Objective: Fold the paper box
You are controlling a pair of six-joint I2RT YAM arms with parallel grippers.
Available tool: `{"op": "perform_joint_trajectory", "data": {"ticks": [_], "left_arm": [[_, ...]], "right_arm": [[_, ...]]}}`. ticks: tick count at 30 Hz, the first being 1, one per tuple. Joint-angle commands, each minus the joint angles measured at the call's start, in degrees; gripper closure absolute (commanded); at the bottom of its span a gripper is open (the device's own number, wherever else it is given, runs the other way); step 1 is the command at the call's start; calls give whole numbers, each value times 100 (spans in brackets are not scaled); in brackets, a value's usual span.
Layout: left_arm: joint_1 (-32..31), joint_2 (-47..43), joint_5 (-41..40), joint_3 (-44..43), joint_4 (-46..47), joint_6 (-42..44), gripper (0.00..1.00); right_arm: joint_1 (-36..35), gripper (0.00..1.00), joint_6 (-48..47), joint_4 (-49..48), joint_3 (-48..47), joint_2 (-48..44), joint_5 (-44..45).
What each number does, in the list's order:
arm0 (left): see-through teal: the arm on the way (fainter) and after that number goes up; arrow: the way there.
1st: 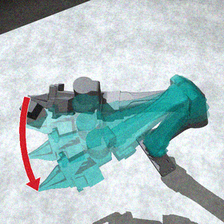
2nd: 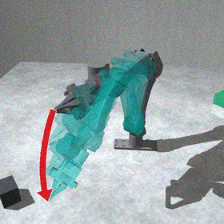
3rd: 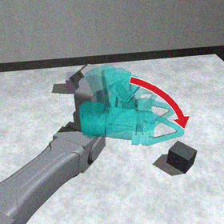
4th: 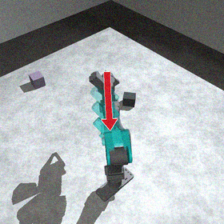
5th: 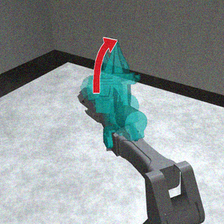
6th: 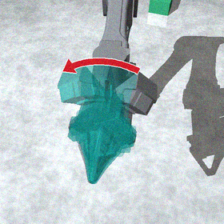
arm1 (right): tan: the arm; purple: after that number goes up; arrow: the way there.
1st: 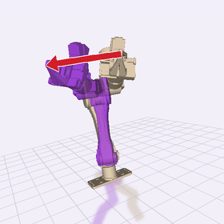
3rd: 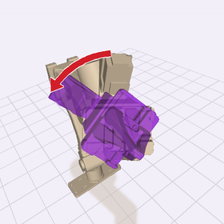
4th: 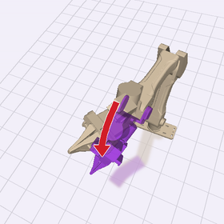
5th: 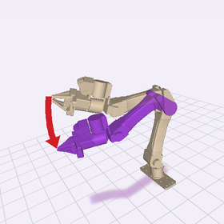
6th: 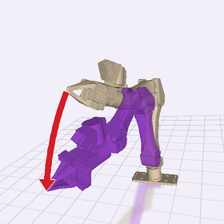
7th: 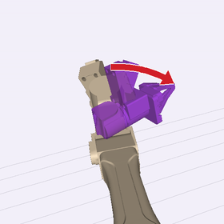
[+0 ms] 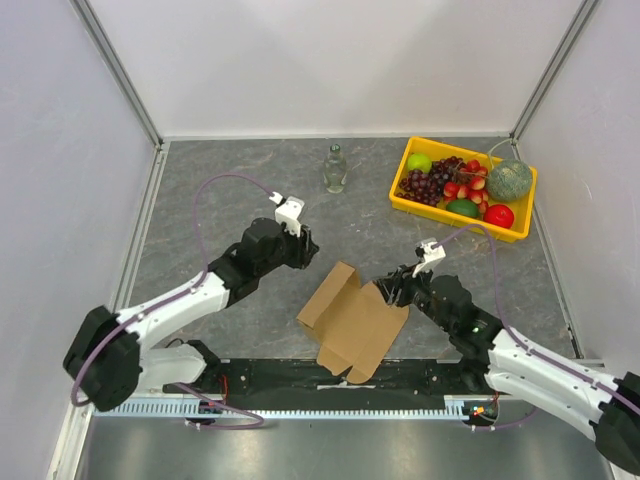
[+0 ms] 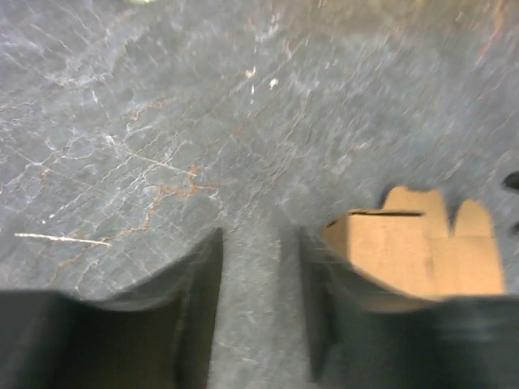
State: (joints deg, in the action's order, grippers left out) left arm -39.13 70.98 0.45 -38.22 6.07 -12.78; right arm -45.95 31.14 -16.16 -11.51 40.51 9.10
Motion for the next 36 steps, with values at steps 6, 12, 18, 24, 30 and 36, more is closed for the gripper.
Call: {"op": "perform_joint_trajectory", "data": {"ticks": [6,12,18,24,30,36], "left_arm": [[-2377,-928,-2415,-836,-1906,364,7],[-3538,-192,-3699,-1213,-2688,56,5],[-3996,1118,-4492,-1996,-3199,56,4],[-4041,1813,-4694,-2348,-3436,100,6],[-4032,2174,-4914,-2498,-3709,56,25],[-4032,2323,-5028,-2506,-3700,73,43]], "right_arm": [[-10,41,1702,3003,-668,-1238,961],[-10,39,1853,3848,-1116,-1765,1313],[-10,37,1817,4235,-1152,-2082,1445],[-10,36,1791,4350,-1099,-2328,1498],[-10,36,1712,4394,-1082,-2381,1524],[-10,36,1720,4411,-1038,-2408,1507]]}}
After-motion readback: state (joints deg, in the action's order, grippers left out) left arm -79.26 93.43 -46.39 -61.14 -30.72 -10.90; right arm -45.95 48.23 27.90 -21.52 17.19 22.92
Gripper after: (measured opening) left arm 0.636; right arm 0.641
